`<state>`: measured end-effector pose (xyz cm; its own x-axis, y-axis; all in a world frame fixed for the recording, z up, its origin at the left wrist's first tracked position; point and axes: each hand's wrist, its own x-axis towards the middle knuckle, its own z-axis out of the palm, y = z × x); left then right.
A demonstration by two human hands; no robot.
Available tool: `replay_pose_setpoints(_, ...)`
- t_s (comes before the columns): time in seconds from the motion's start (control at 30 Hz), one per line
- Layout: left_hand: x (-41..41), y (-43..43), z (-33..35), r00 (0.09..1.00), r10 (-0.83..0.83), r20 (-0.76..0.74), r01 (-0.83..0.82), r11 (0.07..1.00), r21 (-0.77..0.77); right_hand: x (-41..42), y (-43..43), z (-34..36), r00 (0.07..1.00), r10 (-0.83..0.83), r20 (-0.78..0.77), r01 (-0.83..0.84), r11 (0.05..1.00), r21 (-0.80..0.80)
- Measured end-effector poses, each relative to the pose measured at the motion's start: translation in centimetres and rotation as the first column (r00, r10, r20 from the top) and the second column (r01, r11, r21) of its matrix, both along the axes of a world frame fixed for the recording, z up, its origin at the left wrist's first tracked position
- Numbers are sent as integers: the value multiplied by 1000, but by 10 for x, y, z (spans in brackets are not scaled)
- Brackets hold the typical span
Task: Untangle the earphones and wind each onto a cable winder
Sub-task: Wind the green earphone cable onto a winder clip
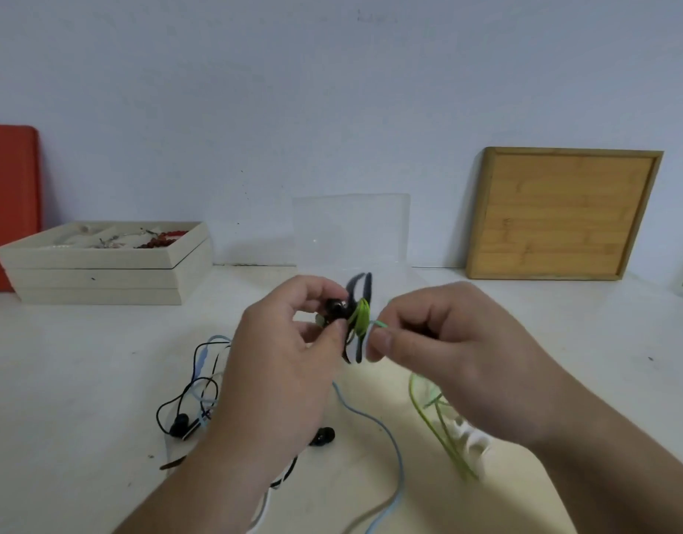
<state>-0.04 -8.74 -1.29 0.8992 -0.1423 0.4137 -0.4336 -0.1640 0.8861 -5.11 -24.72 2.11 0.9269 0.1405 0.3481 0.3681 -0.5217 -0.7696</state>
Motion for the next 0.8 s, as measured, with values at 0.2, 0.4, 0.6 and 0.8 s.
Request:
replay_pose_setpoints(0.2, -5, -1, 0, 987, -159, 19, 156, 981, 114, 3, -13, 6, 947, -314, 71, 312, 949, 41)
replay_pose_setpoints(0.4, -8, -3, 5, 951, -307, -28, 306, 952, -16, 7, -22, 5, 892, -442, 100, 430, 895, 120)
replay_pose_setpoints(0.6, -6, -7, 5, 943, -328, -63, 303, 920, -248, 14, -18, -8, 941, -294, -166, 295, 955, -17)
replay_pose_setpoints(0.8, 1, -5, 2, 986, -142, -86, 98, 918, -383, 15, -6, -16, 973, -80, -218, 53, 990, -128)
